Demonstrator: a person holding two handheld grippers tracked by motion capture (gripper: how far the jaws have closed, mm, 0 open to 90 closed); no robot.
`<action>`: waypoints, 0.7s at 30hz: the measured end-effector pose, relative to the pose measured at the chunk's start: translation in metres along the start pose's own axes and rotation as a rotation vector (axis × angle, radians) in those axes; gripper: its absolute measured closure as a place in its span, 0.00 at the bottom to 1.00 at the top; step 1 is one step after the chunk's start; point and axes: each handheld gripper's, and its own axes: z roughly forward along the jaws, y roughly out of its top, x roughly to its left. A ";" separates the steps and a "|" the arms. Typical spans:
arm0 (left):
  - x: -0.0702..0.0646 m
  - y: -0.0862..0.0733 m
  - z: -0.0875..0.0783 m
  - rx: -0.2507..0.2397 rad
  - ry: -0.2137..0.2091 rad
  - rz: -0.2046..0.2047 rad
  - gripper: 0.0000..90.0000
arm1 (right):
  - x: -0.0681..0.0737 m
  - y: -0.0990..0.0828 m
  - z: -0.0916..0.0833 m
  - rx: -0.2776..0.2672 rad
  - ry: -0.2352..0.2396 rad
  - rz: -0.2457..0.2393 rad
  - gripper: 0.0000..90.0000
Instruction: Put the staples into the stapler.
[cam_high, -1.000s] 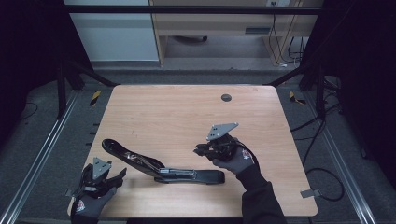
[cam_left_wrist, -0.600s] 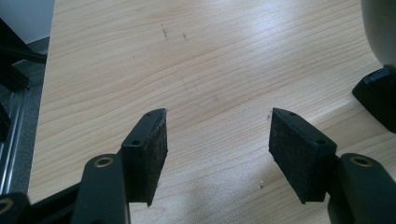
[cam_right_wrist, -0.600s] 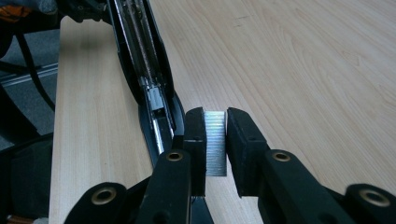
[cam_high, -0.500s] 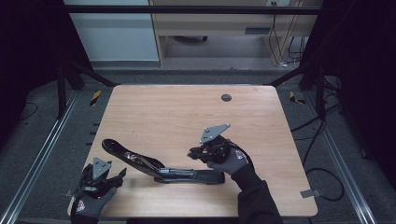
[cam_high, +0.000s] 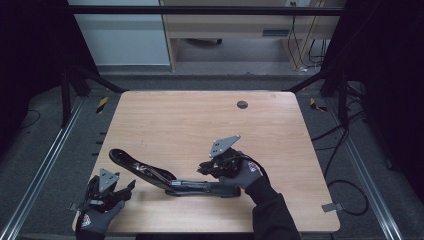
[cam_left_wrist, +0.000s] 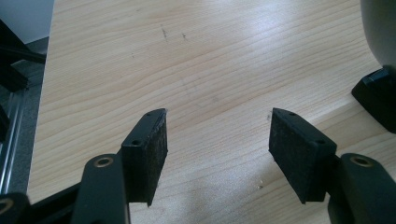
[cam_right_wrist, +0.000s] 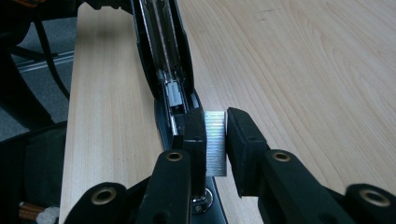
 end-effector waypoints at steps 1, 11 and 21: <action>0.000 0.000 0.000 0.000 0.000 0.000 0.41 | 0.000 0.000 0.000 0.000 0.000 0.000 0.87; 0.000 0.000 0.000 -0.001 0.000 0.000 0.41 | 0.003 -0.001 0.005 0.033 0.018 -0.014 0.87; 0.000 0.000 -0.001 -0.002 0.001 0.003 0.41 | 0.005 -0.002 0.010 0.057 0.034 -0.021 0.87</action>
